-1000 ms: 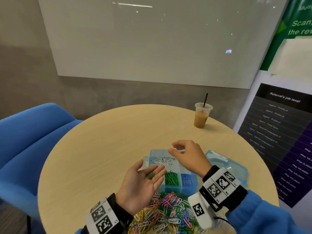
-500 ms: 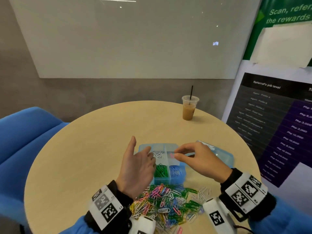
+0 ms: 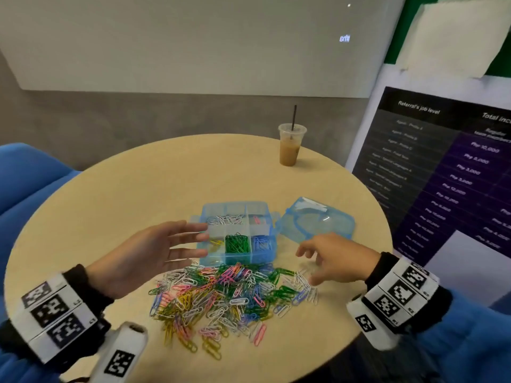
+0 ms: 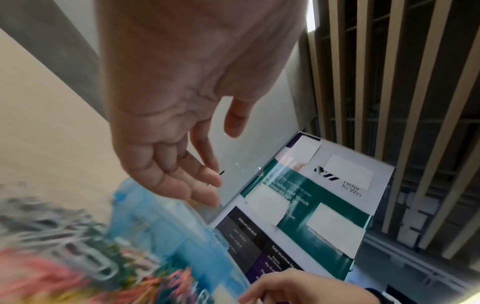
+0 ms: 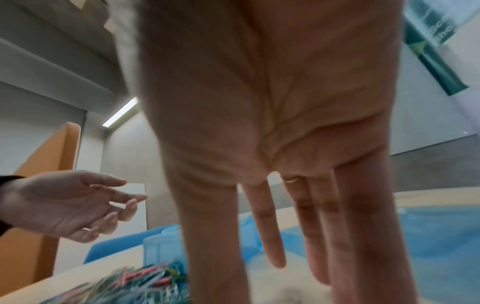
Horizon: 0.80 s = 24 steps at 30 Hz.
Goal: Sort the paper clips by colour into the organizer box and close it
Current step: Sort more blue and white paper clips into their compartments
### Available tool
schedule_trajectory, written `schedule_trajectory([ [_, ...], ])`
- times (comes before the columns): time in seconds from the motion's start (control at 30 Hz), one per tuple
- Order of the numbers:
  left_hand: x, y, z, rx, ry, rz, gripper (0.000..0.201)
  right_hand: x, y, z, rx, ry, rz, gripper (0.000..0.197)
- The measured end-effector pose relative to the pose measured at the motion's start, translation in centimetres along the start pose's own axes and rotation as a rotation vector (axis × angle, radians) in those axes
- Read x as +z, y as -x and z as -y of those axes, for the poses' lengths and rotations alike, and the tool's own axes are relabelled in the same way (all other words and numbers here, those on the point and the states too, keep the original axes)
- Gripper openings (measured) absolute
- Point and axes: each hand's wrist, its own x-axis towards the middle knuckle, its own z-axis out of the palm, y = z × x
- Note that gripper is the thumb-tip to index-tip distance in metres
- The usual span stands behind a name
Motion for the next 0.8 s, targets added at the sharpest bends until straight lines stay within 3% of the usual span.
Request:
schedule_trajectory([
  [0.1, -0.8, 0.7, 1.1, -0.07, -0.037, -0.014, 0.041, 0.7, 0.6, -0.7, 0.02, 0.082, 0.084, 0.083],
  [0.17, -1.2, 0.8, 1.6, -0.097, -0.026, -0.034, 0.04, 1.4, 0.8, -0.7, 0.026, 0.075, 0.057, 0.084],
  [0.33, -0.3, 0.9, 2.0, -0.094, 0.063, -0.037, 0.039, 2.8, 0.0, -0.1, -0.006, 0.011, -0.15, 0.052],
  [0.5, 2.0, 1.1, 1.8, -0.053, 0.121, 0.051, 0.044, 3.6, -0.5, 1.5, -0.035, -0.087, -0.207, 0.043],
  [0.63, 3.5, 1.1, 1.6, -0.051, 0.131, 0.078, 0.044, 3.5, -1.0, 2.1, -0.072, -0.145, -0.2, 0.013],
  [0.8, 4.5, 0.9, 1.9, -0.041, 0.178, 0.092, 0.047, 2.9, -1.8, 2.2, -0.097, -0.172, -0.079, 0.007],
])
